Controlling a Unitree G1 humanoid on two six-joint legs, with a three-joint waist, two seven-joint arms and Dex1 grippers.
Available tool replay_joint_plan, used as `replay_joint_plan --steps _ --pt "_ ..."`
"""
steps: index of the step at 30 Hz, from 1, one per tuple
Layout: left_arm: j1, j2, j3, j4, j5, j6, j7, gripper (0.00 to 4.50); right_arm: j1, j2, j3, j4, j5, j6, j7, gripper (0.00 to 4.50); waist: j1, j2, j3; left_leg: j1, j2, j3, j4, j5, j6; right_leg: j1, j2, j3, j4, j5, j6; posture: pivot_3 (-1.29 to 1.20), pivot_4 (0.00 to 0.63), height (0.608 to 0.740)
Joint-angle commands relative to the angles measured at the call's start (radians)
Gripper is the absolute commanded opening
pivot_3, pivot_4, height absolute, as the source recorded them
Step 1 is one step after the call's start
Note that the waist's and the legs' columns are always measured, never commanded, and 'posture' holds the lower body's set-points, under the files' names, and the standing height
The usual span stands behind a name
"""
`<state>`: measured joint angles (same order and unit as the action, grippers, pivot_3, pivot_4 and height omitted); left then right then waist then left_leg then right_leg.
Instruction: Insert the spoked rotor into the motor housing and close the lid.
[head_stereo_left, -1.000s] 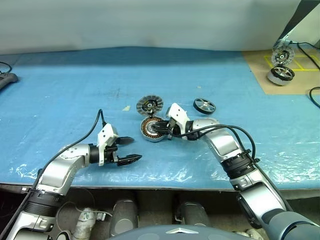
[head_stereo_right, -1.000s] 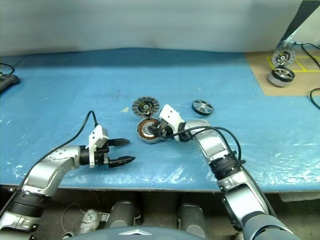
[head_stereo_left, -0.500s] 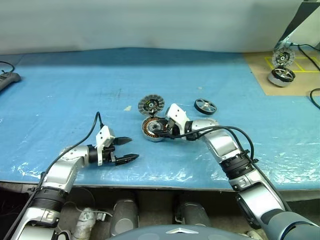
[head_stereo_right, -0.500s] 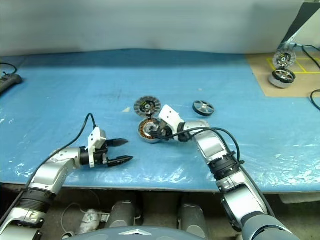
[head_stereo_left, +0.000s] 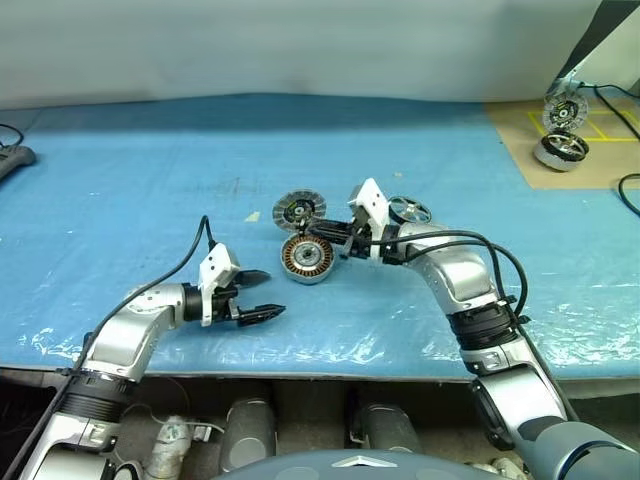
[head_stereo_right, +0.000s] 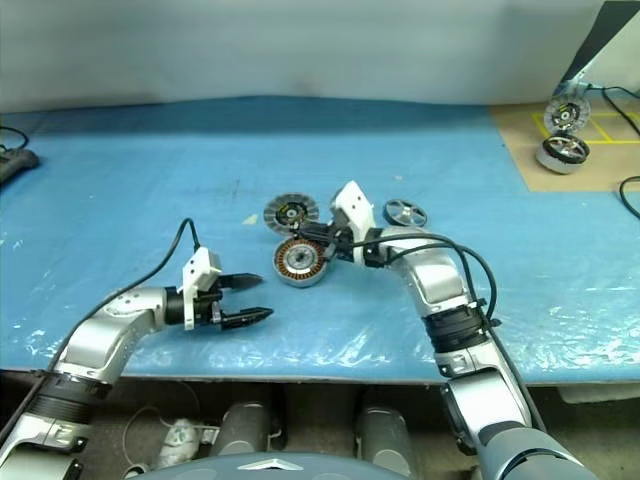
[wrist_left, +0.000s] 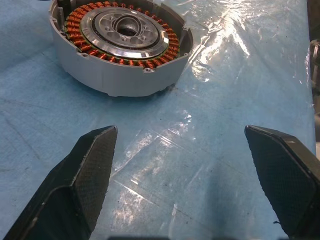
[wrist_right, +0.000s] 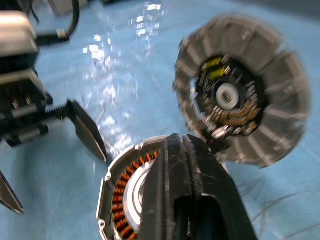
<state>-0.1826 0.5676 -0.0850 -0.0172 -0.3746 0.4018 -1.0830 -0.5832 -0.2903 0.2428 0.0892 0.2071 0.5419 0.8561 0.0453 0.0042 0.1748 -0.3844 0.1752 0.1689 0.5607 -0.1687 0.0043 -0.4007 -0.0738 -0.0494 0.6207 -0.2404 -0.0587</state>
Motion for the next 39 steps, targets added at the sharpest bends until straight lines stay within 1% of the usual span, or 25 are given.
replay_joint_plan --steps 1,3,6,11,13,17,19,23,25,29,31,35,39 --pt "0.011 0.008 0.012 -0.052 -0.02 0.012 0.006 4.39 0.007 -0.004 0.056 0.001 -0.038 -0.013 0.003 0.02 0.001 0.0 0.0 0.0 0.0 0.0 0.0 0.0 0.0 0.0 0.0 0.0 0.0 0.0 0.0 0.0 0.15 0.74" --pt "0.016 0.007 0.011 -0.056 -0.019 0.014 0.007 4.39 0.008 -0.009 0.078 0.035 -0.071 -0.032 -0.01 0.02 0.001 0.0 0.0 0.0 0.0 0.0 0.0 0.0 0.0 0.0 0.0 0.0 0.0 0.0 0.0 0.0 0.15 0.74" --pt "0.028 0.005 0.01 -0.063 -0.018 0.012 0.01 4.39 0.0 -0.001 0.064 0.088 -0.07 -0.03 -0.021 0.02 0.001 0.0 0.0 0.0 0.0 0.0 0.0 0.0 0.0 0.0 0.0 0.0 0.0 0.0 0.0 0.0 0.15 0.74" --pt "0.038 0.019 0.027 -0.022 -0.017 -0.02 -0.017 4.39 0.032 -0.078 0.182 0.136 -0.192 -0.09 -0.002 0.02 0.005 0.0 0.0 0.001 0.0 0.0 0.0 0.0 0.0 0.002 0.0 0.0 0.0 0.0 0.0 0.0 0.15 0.74" --pt "0.036 0.024 0.031 -0.02 -0.02 -0.02 -0.022 4.39 0.044 -0.078 0.18 0.136 -0.181 -0.079 0.003 0.02 0.009 0.0 -0.001 0.005 0.0 0.0 0.0 0.0 0.0 0.006 0.0 0.0 -0.001 0.0 0.0 0.0 0.15 0.74" --pt "0.029 0.028 0.031 -0.054 -0.033 0.009 -0.013 4.39 0.051 -0.04 0.127 0.103 -0.109 0.011 -0.002 0.02 0.016 0.0 -0.001 0.014 -0.001 0.0 -0.001 0.0 0.0 0.015 -0.001 0.0 -0.003 -0.001 0.001 0.0 0.15 0.74" --pt "0.029 0.028 0.03 -0.064 -0.037 0.016 -0.01 4.39 0.051 -0.016 0.083 0.074 -0.064 0.032 -0.001 0.02 0.021 -0.001 -0.001 0.016 -0.001 0.0 -0.002 0.0 0.0 0.016 -0.001 0.001 -0.004 -0.002 0.004 0.0 0.15 0.74" --pt "0.025 0.017 0.016 -0.102 -0.042 0.045 0.012 4.39 0.021 0.041 -0.079 0.013 0.082 0.049 -0.009 0.02 0.021 -0.001 -0.001 0.014 -0.001 0.0 -0.004 0.0 0.0 0.013 -0.001 0.001 -0.004 -0.001 0.001 0.0 0.15 0.74" --pt "0.029 0.013 0.011 -0.092 -0.037 0.034 0.009 4.39 0.01 0.044 -0.106 0.002 0.106 0.058 -0.006 0.02 0.021 -0.001 -0.001 0.008 -0.001 0.0 -0.005 0.0 0.0 0.007 -0.001 0.001 -0.004 0.0 0.001 0.0 0.15 0.74" --pt "0.026 0.008 0.002 -0.075 -0.03 0.018 0.005 4.39 0.003 0.018 -0.061 0.02 0.055 0.035 -0.006 0.02 0.021 -0.001 -0.001 -0.001 -0.001 0.001 -0.004 0.002 -0.002 -0.001 0.0 0.001 -0.004 0.0 0.0 0.0 0.15 0.74" --pt "0.022 0.006 0.0 -0.073 -0.029 0.017 0.004 4.39 0.002 0.015 -0.051 0.033 0.045 0.03 -0.011 0.02 0.02 -0.001 -0.001 -0.001 -0.001 0.001 -0.005 0.002 -0.003 -0.001 0.0 0.0 -0.004 0.0 0.0 0.0 0.15 0.74" --pt "0.018 0.007 0.002 -0.051 -0.028 0.003 -0.007 4.39 0.023 -0.015 0.043 0.063 -0.062 -0.036 -0.022 0.02 0.02 -0.001 -0.001 -0.001 -0.001 0.001 -0.005 0.002 -0.003 -0.001 0.0 0.0 -0.004 0.0 0.0 0.0 0.15 0.74" --pt "0.014 0.009 0.003 -0.041 -0.027 -0.001 -0.011 4.39 0.04 -0.026 0.074 0.05 -0.072 -0.048 0.007 0.02 0.021 -0.001 -0.001 0.001 -0.001 0.001 -0.004 0.002 -0.003 0.0 0.0 0.001 -0.003 0.0 0.001 0.0 0.15 0.74"
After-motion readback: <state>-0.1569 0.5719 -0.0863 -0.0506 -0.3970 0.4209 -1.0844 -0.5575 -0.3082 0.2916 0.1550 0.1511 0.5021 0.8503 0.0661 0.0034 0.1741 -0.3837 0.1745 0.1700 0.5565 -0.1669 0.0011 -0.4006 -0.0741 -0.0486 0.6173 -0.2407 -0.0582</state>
